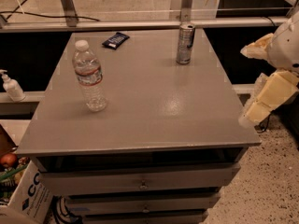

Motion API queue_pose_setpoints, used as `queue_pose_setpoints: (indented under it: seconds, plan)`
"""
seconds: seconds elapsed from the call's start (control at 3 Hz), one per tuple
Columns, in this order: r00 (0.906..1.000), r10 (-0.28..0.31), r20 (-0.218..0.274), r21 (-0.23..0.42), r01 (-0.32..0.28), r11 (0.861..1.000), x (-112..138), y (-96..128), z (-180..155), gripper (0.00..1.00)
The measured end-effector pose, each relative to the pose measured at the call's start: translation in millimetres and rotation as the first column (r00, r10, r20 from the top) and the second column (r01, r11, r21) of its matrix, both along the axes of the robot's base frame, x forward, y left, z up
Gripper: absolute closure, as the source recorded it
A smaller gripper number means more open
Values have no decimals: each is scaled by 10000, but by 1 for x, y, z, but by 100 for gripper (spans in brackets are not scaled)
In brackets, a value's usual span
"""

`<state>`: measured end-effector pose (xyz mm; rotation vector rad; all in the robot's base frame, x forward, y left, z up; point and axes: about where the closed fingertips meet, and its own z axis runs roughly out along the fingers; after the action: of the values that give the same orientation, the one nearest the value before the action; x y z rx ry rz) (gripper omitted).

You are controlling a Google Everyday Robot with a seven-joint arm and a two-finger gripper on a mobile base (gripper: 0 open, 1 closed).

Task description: Move water bottle near redbull can

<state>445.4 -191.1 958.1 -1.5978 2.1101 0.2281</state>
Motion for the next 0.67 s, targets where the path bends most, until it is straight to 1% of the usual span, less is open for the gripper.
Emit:
queue_pose_setpoints:
  seconds: [0.33,0.67]
  plan:
    - [9991,217,352,686,-241,9974,4,22,-1,0]
    - [9958,420,808,1542,-541,9866,8,56,-1,0]
